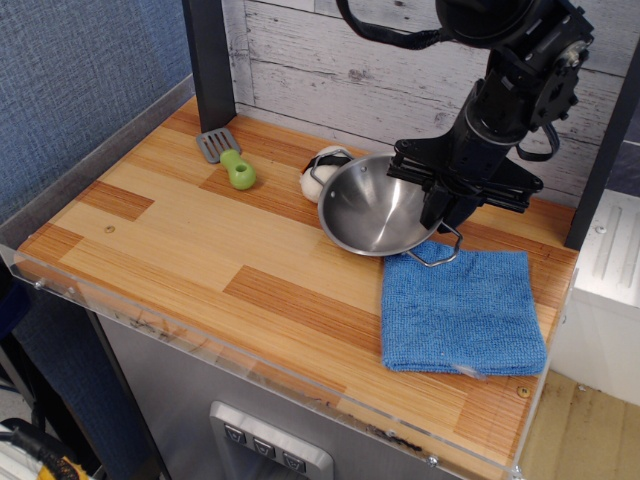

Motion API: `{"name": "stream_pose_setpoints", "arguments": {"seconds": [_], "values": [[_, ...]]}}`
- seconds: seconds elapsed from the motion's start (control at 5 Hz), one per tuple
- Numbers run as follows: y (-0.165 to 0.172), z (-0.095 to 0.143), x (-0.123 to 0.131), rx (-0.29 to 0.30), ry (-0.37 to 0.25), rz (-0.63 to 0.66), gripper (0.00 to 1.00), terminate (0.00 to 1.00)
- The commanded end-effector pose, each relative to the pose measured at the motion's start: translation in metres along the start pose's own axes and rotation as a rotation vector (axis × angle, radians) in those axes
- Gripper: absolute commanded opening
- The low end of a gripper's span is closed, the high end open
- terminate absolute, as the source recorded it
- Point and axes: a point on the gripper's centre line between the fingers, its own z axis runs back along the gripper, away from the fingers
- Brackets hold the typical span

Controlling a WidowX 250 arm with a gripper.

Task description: Put the bowl between the sushi and towel.

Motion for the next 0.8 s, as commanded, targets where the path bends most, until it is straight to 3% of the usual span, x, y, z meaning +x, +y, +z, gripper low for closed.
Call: {"name": "stream_pose_setpoints", "arguments": {"seconds": [0.0,0.6], "values": [[0.0133,0.0070,-0.0119,0.006,0.021,0.047,1.00,0.00],[0.0213,0.0144,-0.0122,0.016,0.012,0.095,1.00,0.00]]}}
